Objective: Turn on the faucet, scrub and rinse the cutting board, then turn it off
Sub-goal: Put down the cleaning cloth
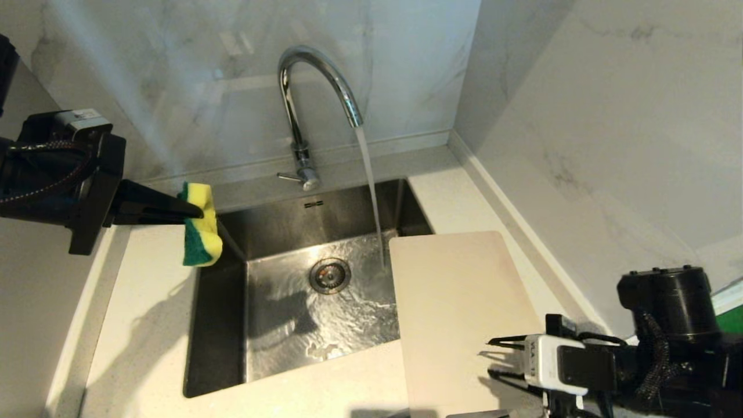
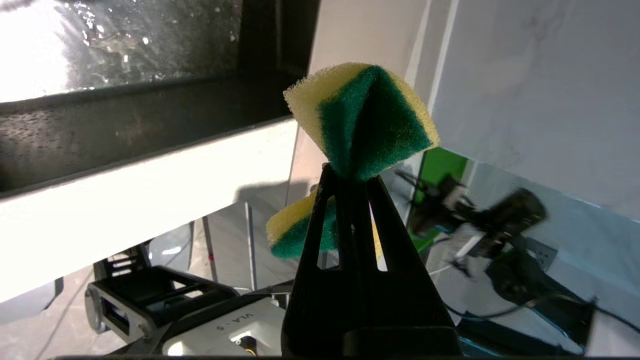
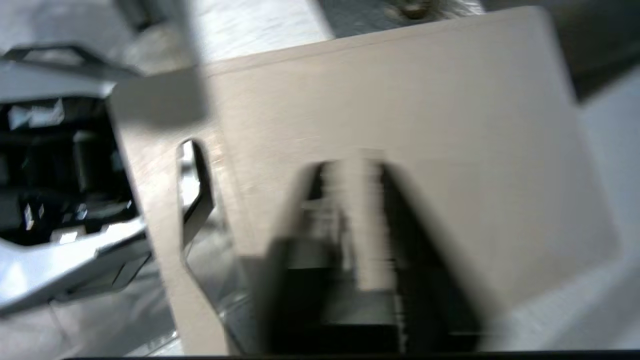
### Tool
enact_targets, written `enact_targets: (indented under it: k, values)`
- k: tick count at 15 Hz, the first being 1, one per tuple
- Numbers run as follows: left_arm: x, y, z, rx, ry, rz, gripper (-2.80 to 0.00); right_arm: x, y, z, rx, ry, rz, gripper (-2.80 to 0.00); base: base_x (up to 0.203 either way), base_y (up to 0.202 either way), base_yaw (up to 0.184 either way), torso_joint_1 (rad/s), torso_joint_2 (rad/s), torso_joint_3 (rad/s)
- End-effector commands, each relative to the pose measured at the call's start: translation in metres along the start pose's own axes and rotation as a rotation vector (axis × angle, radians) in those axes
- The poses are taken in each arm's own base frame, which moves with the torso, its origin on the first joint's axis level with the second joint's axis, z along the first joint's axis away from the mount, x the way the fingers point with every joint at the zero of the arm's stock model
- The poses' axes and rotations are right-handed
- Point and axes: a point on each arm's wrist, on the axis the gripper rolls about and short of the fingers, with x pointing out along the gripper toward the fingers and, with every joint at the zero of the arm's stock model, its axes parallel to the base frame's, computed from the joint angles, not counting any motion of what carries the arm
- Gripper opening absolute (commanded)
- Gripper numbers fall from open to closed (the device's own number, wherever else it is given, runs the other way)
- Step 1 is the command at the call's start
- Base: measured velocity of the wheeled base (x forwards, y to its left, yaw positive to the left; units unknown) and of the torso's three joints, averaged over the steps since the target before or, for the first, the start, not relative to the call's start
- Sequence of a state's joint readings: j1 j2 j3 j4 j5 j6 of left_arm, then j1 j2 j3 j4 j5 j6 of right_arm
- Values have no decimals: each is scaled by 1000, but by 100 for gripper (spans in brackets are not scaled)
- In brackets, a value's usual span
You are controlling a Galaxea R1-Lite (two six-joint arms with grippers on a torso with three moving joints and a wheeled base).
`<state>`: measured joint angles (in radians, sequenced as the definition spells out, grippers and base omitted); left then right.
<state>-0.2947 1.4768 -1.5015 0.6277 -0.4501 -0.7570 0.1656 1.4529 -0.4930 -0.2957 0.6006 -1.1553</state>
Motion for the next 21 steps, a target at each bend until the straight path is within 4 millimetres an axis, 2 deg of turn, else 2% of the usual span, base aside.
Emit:
enact_targets:
  k: [1,4,7,11,13,17,21]
  values:
    - [-2,1,0,-6,-23,30,-280,-32,-10,20,67,-48,-145,-280,0,0,0,0,0,0]
    - [-2,3,0,-10,-46,79,-280,-61,-14,38,285,-119,-257,-280,0,0,0,0,0,0]
    - [-2,4,0,-3,-73,114,-280,-89,-7,56,492,-192,-390,-280,0,0,0,0,0,0]
    - [-2,6,0,34,-106,186,-280,-121,4,70,573,-196,-711,-280,0,0,0,0,0,0]
    - [-3,7,0,50,-127,215,-280,-131,15,68,606,-120,-882,-280,0,0,0,0,0,0]
    - [-2,10,1,63,-135,245,-280,-138,60,53,631,-56,-1000,-280,0,0,0,0,0,0]
    - [-2,10,-1,68,-128,247,-280,-143,84,38,676,122,-1198,-280,0,0,0,0,0,0]
